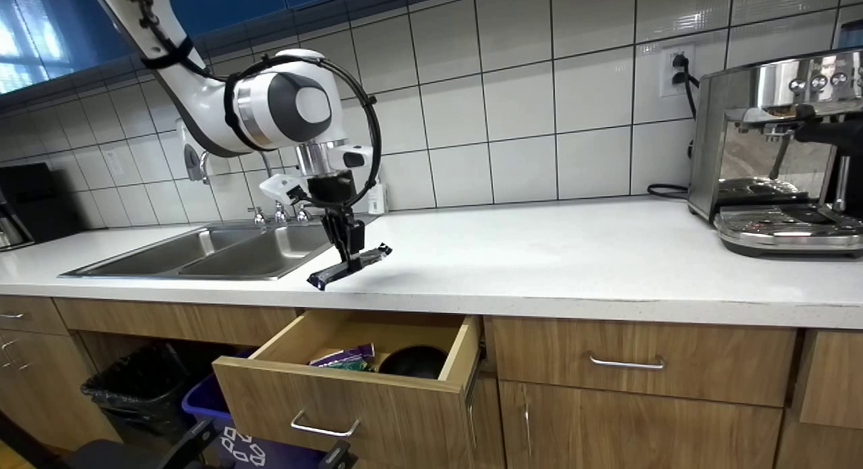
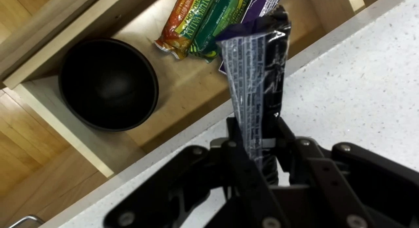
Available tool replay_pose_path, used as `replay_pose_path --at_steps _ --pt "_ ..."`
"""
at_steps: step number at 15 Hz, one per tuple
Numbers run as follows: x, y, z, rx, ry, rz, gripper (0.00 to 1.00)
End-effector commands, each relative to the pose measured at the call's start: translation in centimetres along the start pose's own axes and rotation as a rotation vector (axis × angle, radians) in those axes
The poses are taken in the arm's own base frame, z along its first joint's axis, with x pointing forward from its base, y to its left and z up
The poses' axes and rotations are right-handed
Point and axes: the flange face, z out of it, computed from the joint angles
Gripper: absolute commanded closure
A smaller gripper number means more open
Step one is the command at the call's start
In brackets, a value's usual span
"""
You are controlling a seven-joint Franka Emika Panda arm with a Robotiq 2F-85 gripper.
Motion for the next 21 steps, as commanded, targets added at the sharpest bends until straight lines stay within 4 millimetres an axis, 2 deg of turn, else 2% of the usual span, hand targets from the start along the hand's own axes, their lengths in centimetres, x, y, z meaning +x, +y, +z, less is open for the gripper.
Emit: replay_pose_path --at_steps 1,12,21 --pt "-1.7 1.0 -0.3 0.001 0.023 0.056 0.93" --pt "-5.6 2.1 1.7 0.002 0.022 0.173 0.93" --pt "-7.1 2.8 3.3 -0.002 0.034 0.249 0.93"
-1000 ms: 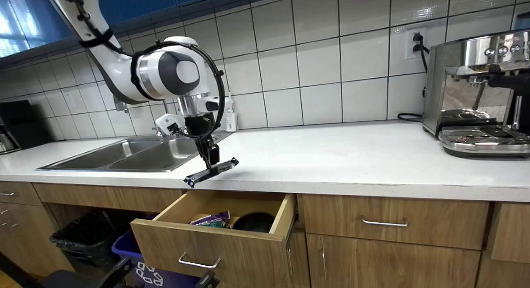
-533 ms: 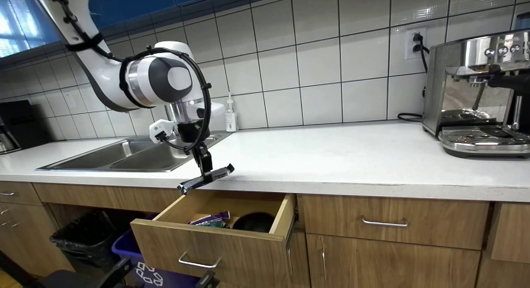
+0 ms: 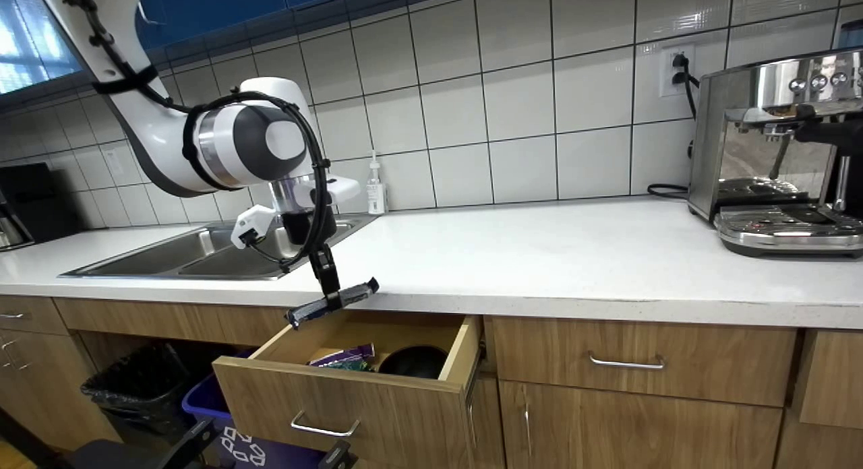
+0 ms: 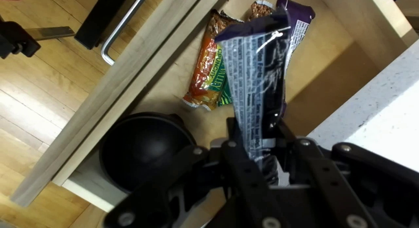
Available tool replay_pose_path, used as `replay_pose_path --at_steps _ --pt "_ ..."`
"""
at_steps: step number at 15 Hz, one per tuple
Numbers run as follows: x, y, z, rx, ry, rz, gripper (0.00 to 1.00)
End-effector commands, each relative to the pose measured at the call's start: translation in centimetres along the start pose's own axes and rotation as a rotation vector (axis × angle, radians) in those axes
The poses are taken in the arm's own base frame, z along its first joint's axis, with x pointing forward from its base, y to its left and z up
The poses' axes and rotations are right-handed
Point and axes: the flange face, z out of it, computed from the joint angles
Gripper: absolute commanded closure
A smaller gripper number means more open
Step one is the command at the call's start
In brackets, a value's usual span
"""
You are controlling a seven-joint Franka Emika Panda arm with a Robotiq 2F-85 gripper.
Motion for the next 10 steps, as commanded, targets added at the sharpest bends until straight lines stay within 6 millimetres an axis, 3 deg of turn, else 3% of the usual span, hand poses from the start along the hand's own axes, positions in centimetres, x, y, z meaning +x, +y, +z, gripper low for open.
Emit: replay_pose_path --at_steps 1,10 --pt "-0.7 0.4 -0.2 0.011 0.022 0.039 0.93" --pt "-0.5 0.7 1.6 0.012 0.009 0.094 0.93"
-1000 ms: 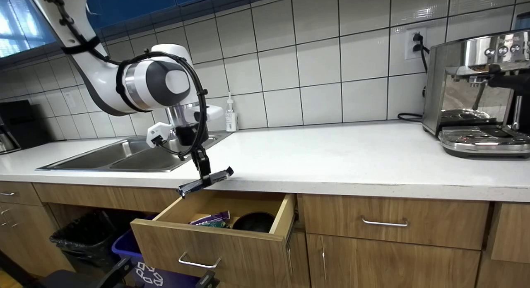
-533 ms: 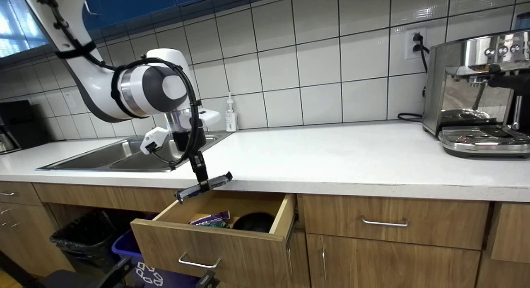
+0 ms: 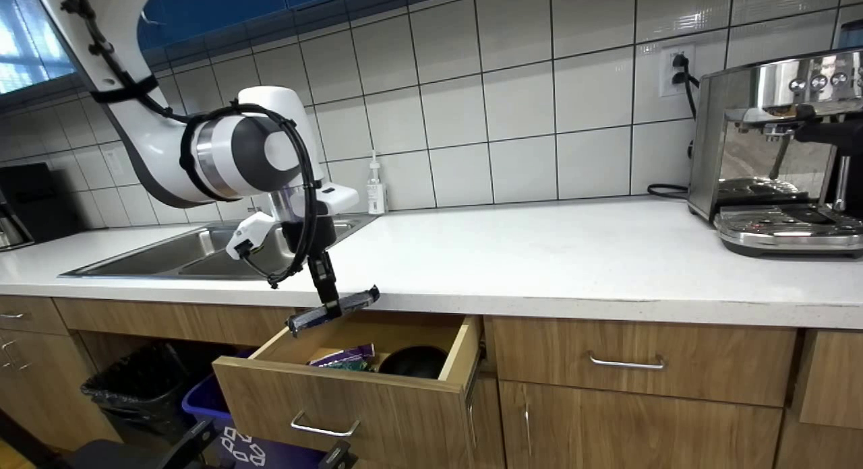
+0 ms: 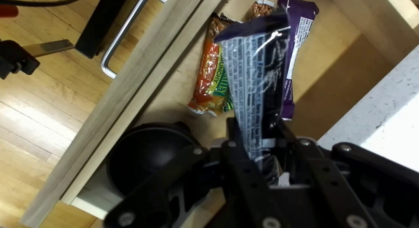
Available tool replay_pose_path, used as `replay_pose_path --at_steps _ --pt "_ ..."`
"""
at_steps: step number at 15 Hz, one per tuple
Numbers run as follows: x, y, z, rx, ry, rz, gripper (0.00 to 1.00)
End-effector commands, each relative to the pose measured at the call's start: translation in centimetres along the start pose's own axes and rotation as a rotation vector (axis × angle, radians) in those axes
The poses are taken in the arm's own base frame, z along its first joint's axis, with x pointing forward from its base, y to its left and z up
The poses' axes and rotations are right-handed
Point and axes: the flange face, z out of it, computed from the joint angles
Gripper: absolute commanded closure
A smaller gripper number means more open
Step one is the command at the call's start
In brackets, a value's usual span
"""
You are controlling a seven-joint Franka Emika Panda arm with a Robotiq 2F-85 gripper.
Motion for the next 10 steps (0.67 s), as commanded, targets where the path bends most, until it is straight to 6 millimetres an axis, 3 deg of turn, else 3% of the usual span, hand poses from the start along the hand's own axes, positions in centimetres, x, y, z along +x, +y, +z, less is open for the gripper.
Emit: replay_pose_path --at_steps 1,10 --pt "0.0 0.1 0.7 0.005 0.003 0.027 0.93" --pt "0.2 0.2 3.2 -0.033 -0.021 0.034 0.93"
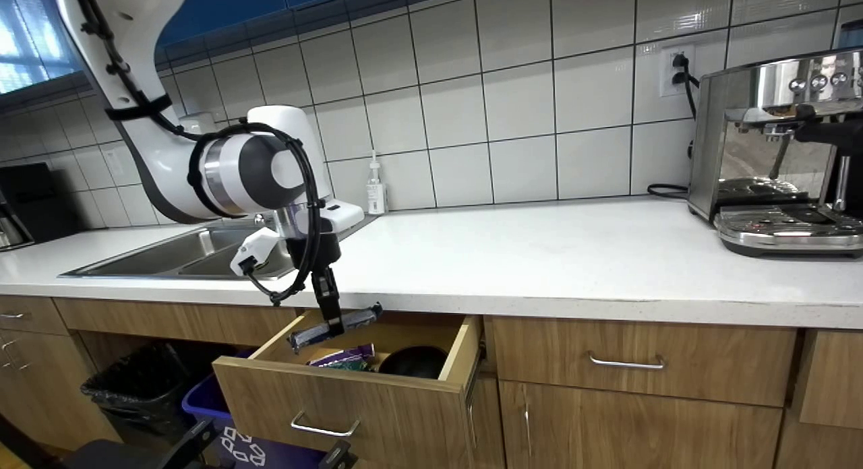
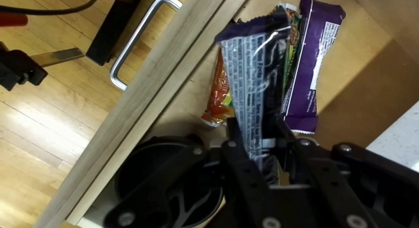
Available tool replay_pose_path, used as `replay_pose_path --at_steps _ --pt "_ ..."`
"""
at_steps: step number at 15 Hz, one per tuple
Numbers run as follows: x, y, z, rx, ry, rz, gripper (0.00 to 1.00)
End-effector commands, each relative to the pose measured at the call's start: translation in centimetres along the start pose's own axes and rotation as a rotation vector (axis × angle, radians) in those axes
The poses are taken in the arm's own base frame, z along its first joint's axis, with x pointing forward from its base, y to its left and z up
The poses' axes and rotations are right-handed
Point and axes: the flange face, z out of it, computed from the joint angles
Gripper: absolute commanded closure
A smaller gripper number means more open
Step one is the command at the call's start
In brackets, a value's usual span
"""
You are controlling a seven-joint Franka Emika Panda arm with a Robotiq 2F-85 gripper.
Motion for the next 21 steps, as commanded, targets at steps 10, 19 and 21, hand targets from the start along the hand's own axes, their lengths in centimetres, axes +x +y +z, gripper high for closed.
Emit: replay_pose_path --at_steps 10,19,21 --pt "1.3 -1.7 2.6 -0.01 0.001 0.051 0.93" --pt "1.9 -2.5 3.3 -0.015 0.001 0.064 0.32" --pt "2.1 -2.5 3.3 -0.015 0.003 0.062 0.17"
